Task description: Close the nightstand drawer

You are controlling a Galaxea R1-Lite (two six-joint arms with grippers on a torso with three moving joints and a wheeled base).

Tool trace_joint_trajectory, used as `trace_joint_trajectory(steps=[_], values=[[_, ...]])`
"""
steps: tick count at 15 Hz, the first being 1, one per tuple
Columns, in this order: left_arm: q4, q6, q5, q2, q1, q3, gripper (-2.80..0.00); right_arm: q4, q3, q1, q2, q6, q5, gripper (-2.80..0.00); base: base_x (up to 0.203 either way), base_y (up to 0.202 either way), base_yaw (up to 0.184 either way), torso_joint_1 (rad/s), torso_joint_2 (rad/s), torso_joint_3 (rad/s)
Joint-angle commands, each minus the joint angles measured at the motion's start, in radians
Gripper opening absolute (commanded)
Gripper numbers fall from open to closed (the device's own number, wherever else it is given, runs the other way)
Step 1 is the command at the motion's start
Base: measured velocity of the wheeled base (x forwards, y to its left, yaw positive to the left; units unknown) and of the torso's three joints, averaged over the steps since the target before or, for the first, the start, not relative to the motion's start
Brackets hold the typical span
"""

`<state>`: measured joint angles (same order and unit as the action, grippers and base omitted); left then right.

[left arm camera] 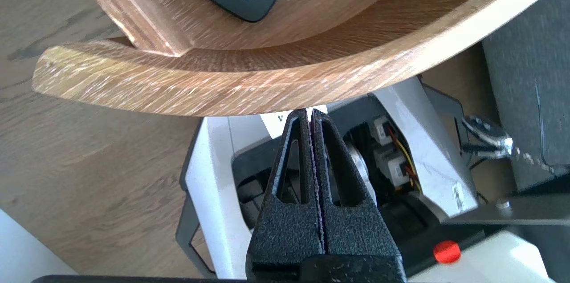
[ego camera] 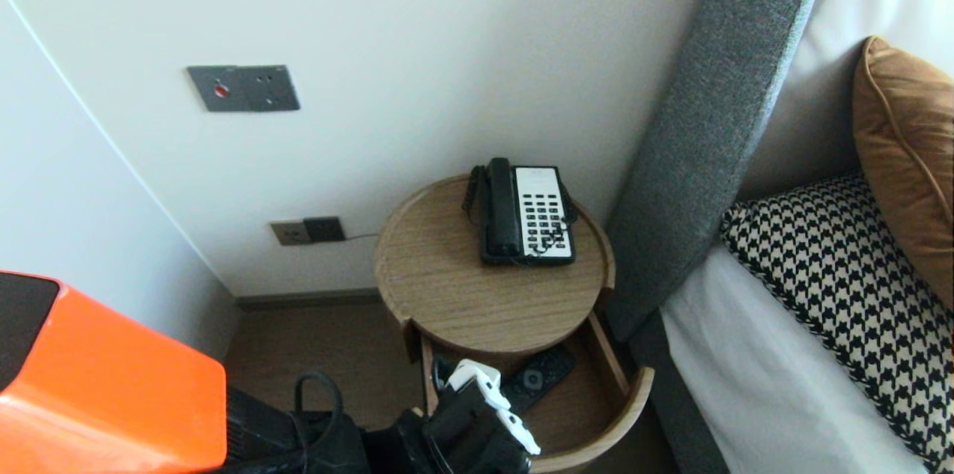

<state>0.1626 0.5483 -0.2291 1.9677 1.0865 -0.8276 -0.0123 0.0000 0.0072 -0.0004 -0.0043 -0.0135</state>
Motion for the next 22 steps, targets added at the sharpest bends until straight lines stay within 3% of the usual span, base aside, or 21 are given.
trace_joint_trajectory(steps=[1, 13, 22], values=[[0.002, 0.001, -0.001, 0.007, -0.025, -0.008, -2.80, 0.000, 0.000, 0.000, -0.001, 0.000, 0.000, -2.80, 0.000, 0.000, 0.000, 0.000, 0.00, 0.000], [0.083, -0.043, 0.002, 0.102, -0.135, -0.104, -2.80, 0.000, 0.000, 0.000, -0.001, 0.000, 0.000, -2.80, 0.000, 0.000, 0.000, 0.000, 0.00, 0.000], [0.237, -0.072, 0.004, 0.121, -0.202, -0.104, -2.80, 0.000, 0.000, 0.000, -0.001, 0.000, 0.000, -2.80, 0.000, 0.000, 0.000, 0.000, 0.00, 0.000]])
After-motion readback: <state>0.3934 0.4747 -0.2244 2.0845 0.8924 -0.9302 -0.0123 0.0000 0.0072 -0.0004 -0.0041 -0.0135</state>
